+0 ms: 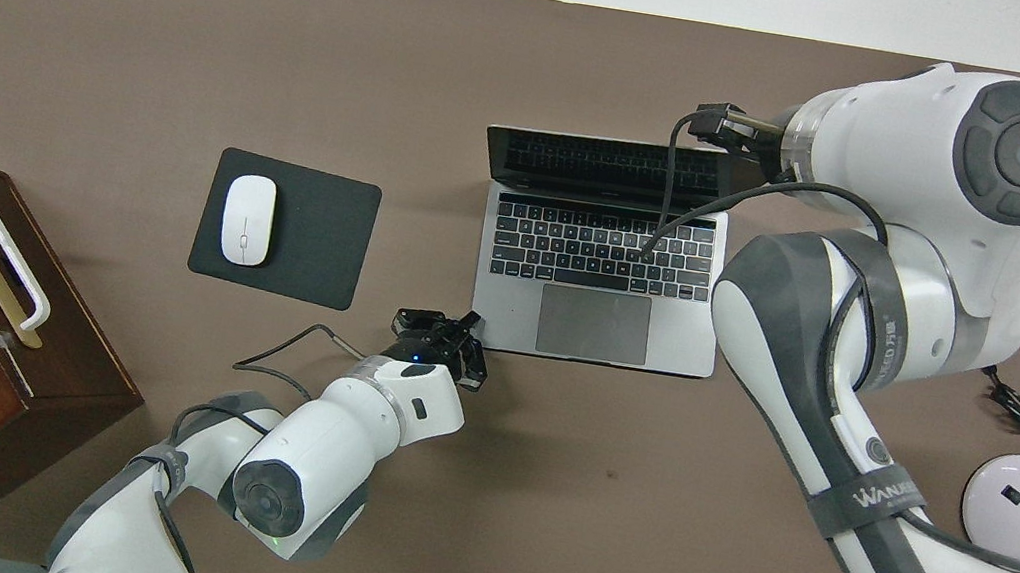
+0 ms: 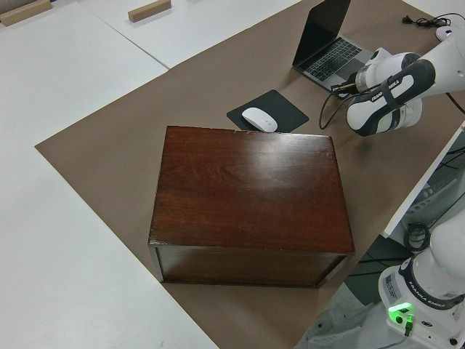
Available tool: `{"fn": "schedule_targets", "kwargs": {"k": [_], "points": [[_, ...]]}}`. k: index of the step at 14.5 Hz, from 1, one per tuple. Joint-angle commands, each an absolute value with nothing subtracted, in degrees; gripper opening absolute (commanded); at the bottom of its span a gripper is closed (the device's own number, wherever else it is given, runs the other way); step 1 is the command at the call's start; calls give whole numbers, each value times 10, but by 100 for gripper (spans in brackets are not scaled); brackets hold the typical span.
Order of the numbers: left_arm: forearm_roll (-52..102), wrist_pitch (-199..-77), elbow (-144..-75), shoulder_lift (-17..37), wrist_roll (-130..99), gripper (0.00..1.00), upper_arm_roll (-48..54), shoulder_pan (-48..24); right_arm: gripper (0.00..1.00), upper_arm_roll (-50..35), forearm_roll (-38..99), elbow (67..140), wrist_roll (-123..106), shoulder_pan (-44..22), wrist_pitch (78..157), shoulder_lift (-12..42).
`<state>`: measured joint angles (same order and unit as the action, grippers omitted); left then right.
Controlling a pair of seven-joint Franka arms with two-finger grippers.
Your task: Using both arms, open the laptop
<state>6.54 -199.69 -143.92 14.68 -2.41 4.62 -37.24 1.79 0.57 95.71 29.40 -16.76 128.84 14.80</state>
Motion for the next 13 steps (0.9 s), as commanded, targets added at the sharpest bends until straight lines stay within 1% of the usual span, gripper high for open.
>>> {"fn": "schedule_targets", "kwargs": {"k": [1, 6, 9, 13], "points": [[69, -2006, -1420, 177, -30, 0, 44, -383, 100, 11, -4, 942, 273, -152, 1245, 150], [69, -2006, -1420, 177, -31, 0, 45, -382, 100, 11, -2, 958, 210, -125, 1143, 81], [69, -2006, -1419, 176, -33, 0, 44, -381, 100, 11, -2, 963, 120, -72, 1068, 35], [70, -2005, -1418, 158, -67, 0, 44, -380, 100, 13, -2, 968, -4, 17, 1023, -3]]}}
